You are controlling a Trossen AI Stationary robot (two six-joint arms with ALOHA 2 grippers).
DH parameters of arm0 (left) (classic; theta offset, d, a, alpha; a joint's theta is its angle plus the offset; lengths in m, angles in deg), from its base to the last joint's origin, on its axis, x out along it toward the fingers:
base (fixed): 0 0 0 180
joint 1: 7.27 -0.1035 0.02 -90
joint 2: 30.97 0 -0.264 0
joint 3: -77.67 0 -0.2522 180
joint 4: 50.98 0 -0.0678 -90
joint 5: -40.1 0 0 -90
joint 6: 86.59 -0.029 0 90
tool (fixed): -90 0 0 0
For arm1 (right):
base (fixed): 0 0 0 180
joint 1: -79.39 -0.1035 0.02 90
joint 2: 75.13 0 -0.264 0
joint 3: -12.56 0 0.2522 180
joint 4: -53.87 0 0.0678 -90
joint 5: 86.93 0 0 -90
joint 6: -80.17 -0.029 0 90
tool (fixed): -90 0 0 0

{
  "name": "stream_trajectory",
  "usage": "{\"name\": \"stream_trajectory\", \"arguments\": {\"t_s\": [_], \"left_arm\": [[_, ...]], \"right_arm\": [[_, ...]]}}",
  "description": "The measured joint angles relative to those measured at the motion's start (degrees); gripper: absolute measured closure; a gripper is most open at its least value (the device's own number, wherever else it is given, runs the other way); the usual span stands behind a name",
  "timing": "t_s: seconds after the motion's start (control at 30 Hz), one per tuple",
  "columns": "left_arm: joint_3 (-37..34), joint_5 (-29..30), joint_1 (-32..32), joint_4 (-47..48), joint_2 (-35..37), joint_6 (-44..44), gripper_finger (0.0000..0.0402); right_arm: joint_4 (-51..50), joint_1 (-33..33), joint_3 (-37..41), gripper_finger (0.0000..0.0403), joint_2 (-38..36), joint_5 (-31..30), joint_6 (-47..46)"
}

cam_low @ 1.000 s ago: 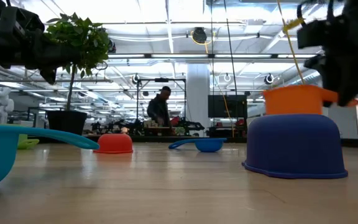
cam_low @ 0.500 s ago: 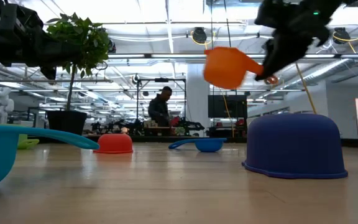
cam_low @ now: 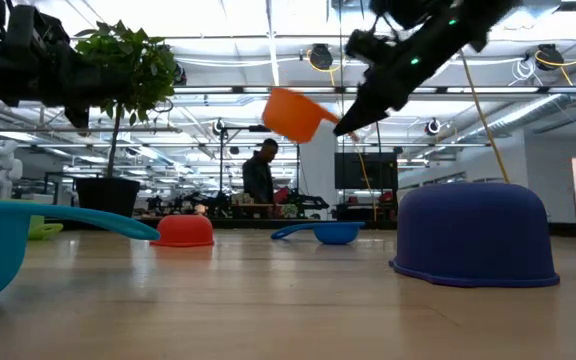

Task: Nest measuring cups in basket
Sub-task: Prepare the orange measuring cup

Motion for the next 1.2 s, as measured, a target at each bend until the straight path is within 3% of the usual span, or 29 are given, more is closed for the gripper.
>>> {"name": "stream_trajectory", "arguments": {"t_s": [0.4, 0.7, 1.2], "left_arm": [[0.00, 1.92, 0.01, -2.71, -2.32, 2.06, 0.0369], [3.85, 4.32, 0.01, -3.01, -11.44, 2.08, 0.0369], [14.24, 4.44, 0.01, -3.02, -32.74, -1.62, 0.0369]], "right_arm": [[-0.30, 4.04, -8.02, 0.0272, 16.48, 0.11, 7.04], [-0.23, 5.97, -8.31, 0.0272, 19.47, 0.02, 9.03], [-2.59, 5.95, -8.25, 0.0272, 20.38, 0.13, 8.92]]}}
